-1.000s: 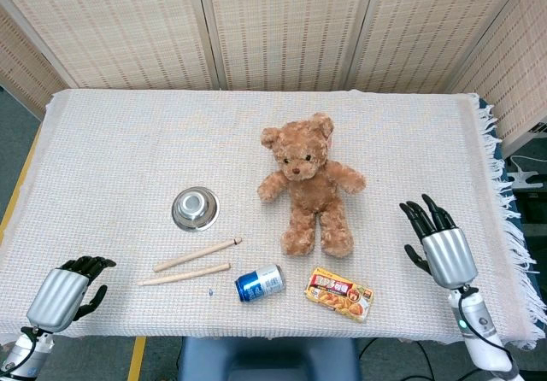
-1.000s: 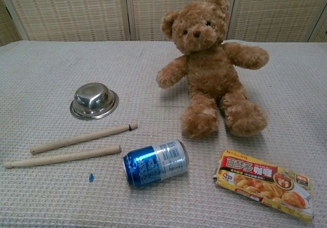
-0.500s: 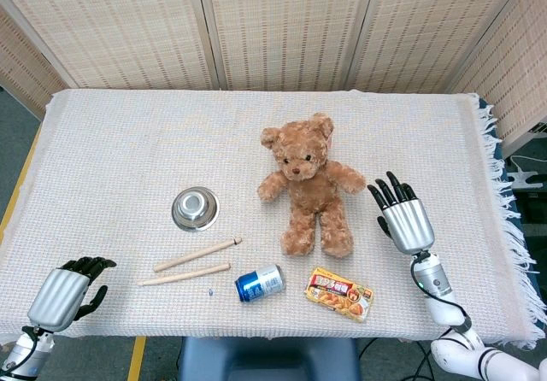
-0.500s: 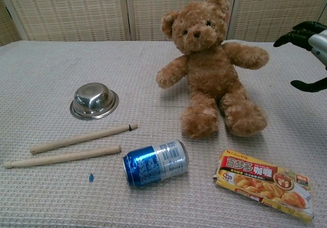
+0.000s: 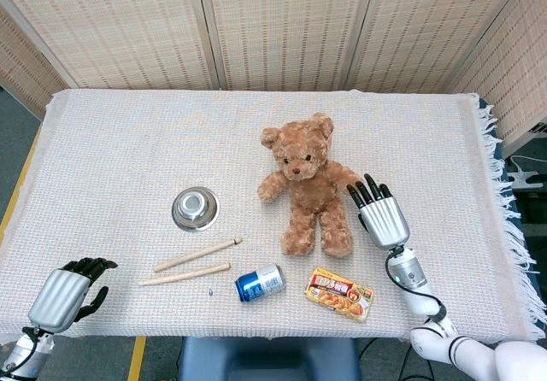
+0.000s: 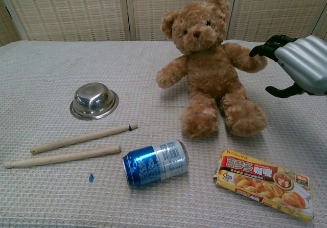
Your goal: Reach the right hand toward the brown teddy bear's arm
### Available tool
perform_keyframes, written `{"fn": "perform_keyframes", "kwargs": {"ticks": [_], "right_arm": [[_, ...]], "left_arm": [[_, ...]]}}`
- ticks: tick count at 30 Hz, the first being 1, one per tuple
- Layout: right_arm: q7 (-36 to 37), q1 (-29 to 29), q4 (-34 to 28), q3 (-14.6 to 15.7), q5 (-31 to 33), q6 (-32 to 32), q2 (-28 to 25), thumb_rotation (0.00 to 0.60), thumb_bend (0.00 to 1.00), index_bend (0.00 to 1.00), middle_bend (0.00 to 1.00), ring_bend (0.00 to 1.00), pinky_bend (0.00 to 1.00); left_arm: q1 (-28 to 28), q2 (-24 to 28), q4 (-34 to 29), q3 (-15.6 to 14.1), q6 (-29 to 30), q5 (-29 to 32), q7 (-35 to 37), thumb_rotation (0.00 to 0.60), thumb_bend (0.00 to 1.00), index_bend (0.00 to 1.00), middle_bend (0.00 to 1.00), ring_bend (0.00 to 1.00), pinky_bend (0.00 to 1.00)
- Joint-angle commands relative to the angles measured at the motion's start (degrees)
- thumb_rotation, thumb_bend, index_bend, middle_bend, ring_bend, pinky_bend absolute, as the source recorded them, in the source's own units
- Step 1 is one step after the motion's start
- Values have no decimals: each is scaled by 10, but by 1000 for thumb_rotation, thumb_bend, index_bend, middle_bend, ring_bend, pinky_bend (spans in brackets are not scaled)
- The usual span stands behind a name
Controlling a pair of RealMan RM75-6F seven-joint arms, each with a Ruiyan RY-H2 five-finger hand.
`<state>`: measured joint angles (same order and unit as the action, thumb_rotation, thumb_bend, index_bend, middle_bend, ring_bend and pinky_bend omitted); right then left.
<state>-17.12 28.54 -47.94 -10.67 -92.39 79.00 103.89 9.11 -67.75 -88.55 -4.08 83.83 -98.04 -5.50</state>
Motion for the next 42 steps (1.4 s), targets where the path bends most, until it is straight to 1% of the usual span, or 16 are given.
{"fn": "perform_keyframes", "kwargs": {"ticks": [1,7,12,15,22,27,34,38,42], "right_arm": [[-1,15,27,-7,8,6,20,600,142,238,265,152,398],[-3,33,64,-17,17,15,41,600,142,243,266,152,404],[-7,52,110,-25,28,13,65,600,141,254,272,157,426],[-6,65,144,-28,34,12,83,600,142,279,292,177,458],[13,95,232,-33,45,13,124,600,141,359,359,258,540],[34,111,291,-31,53,6,150,600,141,380,386,289,565],[48,121,338,-24,63,-4,172,600,142,387,393,298,582],[52,127,356,-21,65,0,179,600,144,428,423,335,606],[56,134,370,-20,71,5,183,600,180,476,456,371,628]], "left_arm": [[0,0,0,0,0,0,1,600,438,321,353,345,494],[0,1,-1,0,1,-1,2,600,438,321,353,345,493],[0,1,-1,-2,1,-3,3,600,438,322,352,345,494],[0,1,-1,-2,0,-4,4,600,438,322,352,345,493],[1,2,-1,-3,1,-7,7,600,438,321,353,345,493],[1,2,-1,-5,1,-10,8,600,437,322,353,345,494],[1,2,0,-6,1,-11,11,600,438,322,353,345,493],[2,2,0,-7,0,-14,10,600,437,322,353,345,494],[2,2,0,-7,0,-14,10,600,438,322,353,345,493]]}}
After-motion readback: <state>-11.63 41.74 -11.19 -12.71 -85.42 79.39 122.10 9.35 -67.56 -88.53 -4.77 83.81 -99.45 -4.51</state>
